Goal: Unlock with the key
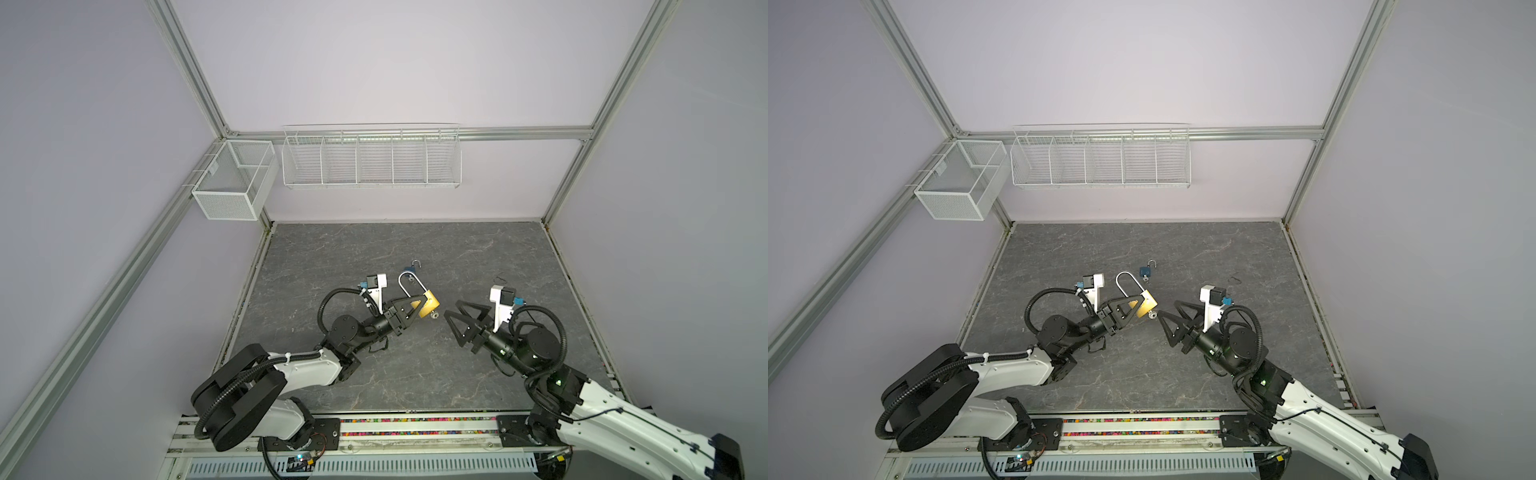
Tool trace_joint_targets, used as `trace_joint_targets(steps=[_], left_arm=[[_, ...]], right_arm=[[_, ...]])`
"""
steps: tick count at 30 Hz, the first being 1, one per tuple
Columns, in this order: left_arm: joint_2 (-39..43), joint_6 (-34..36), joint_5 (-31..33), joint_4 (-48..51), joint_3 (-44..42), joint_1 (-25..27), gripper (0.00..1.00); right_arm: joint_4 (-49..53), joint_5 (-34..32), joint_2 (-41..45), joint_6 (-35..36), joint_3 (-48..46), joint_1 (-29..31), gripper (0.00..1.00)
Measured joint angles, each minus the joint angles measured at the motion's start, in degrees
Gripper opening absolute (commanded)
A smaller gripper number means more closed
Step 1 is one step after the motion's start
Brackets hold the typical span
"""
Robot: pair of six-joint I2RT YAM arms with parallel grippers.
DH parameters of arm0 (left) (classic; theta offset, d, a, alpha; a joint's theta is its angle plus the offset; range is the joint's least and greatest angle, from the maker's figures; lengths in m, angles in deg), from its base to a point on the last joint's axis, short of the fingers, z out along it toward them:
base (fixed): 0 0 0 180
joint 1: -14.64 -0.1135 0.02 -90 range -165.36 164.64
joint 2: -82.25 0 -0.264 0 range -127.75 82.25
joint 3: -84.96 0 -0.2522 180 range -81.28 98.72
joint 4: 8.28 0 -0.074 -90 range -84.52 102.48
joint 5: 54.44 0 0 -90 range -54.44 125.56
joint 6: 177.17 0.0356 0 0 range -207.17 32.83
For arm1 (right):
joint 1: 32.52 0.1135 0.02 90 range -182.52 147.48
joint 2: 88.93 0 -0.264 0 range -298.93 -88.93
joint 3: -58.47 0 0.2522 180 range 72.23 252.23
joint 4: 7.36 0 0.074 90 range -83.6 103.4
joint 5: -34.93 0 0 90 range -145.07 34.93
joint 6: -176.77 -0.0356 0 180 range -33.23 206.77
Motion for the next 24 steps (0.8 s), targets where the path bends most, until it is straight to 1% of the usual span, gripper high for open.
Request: trace_joint_targets(steps=[2,5,8,9,12,19,22,24], left_arm=[[1.14,-0.35,1.31,1.11,-0.7,-0.33,0.0],[3.02,-0.94,2.34,3.08,-1.42,-0.35,0.0],[3.61,-2.27,2.69,3.3,-1.77,-0.35,0.0],[3.58,-2.73,2.69,3.26,-1.79,-0.35,0.0],[3.15,-4.22,2.6,1.79,-2.14,-0.35,0.0],[0.96,-6.12,0.59,-0.17,-2.23,-0.33,0.0],[0.63,-6.45,-0.61,-0.33,-2.23,-0.26,0.0],[0.63,-6.54,-1.53,-0.5,-2.23,-0.26,0.0]], right_arm=[[3.67,-0.15,1.14,0.42,0.0,0.0,0.62],[7.02,0.74,0.83,0.63,-0.02,0.0,0.61],[7.41,2.54,-1.4,0.44,-0.24,0.0,0.53],[7.34,2.73,-2.23,0.37,-0.39,0.0,0.47],[6.78,3.96,-4.24,0.52,-0.59,0.0,0.39],[0.7,9.05,-8.72,0.85,-0.61,0.0,0.37],[-0.55,9.57,-9.09,0.87,-0.61,0.0,0.4],[-0.76,8.85,-8.59,0.92,-0.61,0.0,0.43]])
